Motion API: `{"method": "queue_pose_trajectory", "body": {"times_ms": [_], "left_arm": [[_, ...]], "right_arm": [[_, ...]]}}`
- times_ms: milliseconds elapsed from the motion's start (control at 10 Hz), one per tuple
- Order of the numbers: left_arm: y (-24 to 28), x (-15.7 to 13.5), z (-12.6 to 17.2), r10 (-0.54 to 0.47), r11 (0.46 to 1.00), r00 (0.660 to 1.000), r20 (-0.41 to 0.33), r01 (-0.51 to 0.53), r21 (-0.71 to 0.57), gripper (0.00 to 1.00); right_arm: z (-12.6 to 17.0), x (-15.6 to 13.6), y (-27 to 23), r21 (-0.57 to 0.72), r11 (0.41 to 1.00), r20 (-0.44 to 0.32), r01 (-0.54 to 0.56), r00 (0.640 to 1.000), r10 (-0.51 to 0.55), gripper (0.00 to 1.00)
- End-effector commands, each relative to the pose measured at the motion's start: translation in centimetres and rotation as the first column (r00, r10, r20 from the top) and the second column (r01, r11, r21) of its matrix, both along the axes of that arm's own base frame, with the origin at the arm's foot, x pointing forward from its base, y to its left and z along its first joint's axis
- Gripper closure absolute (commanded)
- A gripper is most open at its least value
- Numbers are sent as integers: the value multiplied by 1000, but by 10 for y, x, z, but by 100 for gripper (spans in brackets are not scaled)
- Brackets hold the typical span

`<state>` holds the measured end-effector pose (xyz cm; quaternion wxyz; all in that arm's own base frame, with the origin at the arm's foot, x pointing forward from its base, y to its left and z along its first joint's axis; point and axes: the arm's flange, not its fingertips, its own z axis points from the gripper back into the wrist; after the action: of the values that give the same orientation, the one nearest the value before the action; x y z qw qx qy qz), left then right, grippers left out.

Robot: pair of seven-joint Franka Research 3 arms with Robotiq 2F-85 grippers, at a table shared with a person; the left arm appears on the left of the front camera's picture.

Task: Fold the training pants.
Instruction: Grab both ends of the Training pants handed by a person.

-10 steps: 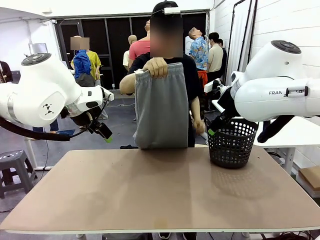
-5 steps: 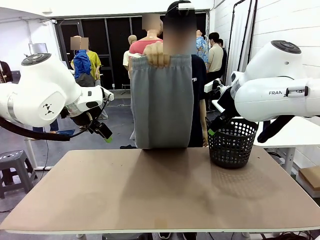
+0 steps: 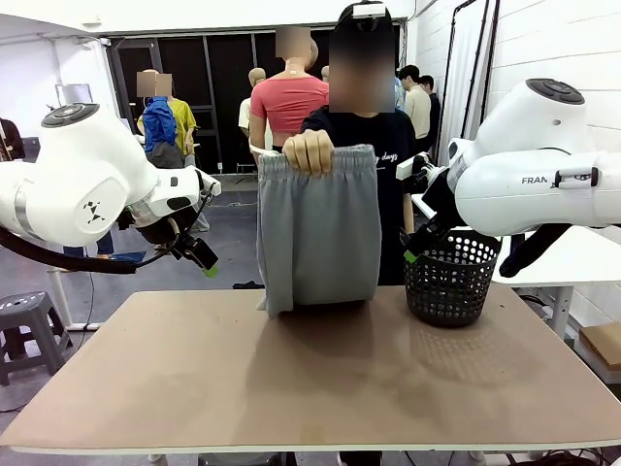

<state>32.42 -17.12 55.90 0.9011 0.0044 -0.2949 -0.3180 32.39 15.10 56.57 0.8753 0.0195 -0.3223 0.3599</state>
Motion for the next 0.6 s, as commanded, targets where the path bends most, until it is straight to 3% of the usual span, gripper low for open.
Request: {"method": "queue_pose_trajectory", "body": {"times_ms": [0,500], "left_arm": [[0,2,1,0,1000,1000,-2,0,-1,0],[0,2,1,0,1000,1000,-2,0,-1,0]], "right_arm": [[0,0,0,0,1000,-1,0,1000,0,0],[0,0,0,0,1000,-1,0,1000,0,0]]}}
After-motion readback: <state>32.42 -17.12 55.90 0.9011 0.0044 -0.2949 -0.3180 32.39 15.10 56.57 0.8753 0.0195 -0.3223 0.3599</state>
